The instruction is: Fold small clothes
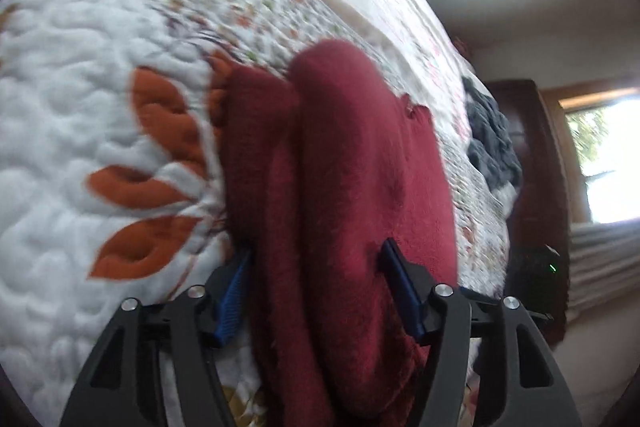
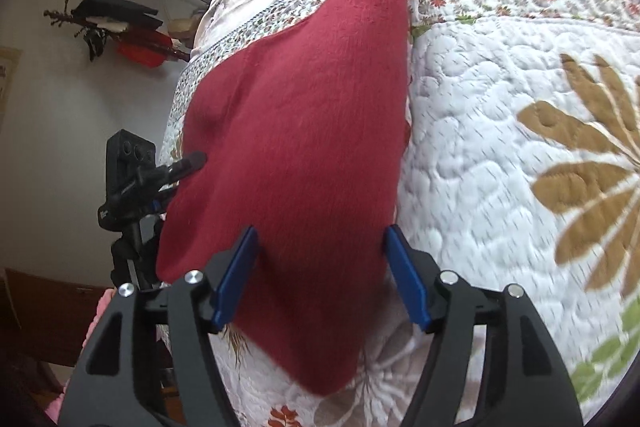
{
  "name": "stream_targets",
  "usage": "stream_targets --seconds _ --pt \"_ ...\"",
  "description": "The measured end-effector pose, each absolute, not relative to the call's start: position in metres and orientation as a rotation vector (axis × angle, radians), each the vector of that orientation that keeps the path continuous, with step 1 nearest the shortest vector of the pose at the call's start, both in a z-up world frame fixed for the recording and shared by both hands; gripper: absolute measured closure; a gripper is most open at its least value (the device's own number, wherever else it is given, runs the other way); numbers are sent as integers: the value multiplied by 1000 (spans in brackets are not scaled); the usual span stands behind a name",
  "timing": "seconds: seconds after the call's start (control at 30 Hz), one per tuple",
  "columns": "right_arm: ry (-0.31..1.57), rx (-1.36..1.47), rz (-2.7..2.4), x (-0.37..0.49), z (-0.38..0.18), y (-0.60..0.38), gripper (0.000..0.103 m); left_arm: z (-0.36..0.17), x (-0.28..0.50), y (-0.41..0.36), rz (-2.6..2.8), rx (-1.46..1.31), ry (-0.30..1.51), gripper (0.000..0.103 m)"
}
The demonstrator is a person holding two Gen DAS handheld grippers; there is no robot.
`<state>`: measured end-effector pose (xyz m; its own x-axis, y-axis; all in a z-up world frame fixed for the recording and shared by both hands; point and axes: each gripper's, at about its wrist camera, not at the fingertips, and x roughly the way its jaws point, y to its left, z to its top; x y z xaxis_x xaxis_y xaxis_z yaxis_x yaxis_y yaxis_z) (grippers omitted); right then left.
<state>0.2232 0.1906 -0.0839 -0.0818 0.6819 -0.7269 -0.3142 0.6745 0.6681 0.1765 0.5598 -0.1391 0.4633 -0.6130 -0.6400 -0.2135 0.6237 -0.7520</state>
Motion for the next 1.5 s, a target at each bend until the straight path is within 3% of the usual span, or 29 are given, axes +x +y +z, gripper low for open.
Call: stream_targets --seconds 0.13,0.23,0.27,0.3,0.33,0.4,0.5,0.73,0.93,1.2,1.33,1.5 --pt "1456 424 872 244 -105 198 27 -141 189 553 -371 -905 1095 39" --pt "1482 509 871 256 -121 206 26 -142 195 545 -393 -906 1090 39" --pt "1484 518 870 257 -123 209 28 -143 195 541 -387 -899 1085 46" --pt "1484 508 866 258 -123 211 37 -144 195 539 -372 -891 1090 57" --pt "1480 497 862 258 -120 212 47 -146 193 539 -355 -903 1091 60" --pt "1462 517 873 256 -111 208 58 -146 190 539 -345 -943 1072 68" --pt "1425 539 913 253 -89 198 62 -138 180 536 -351 -992 1031 71" --pt "1352 487 969 219 -22 139 62 -88 144 482 -448 -1005 950 72" --pt "1358 456 963 176 0 63 61 -58 109 408 -511 -921 966 71" --pt "1432 444 873 136 -50 10 60 -94 84 343 -482 -875 1075 71" --pt "1477 446 807 128 -101 1 56 -129 71 341 -447 -873 1110 70" --pt "1453 479 802 119 -108 -8 51 -140 70 342 -455 -907 1097 63"
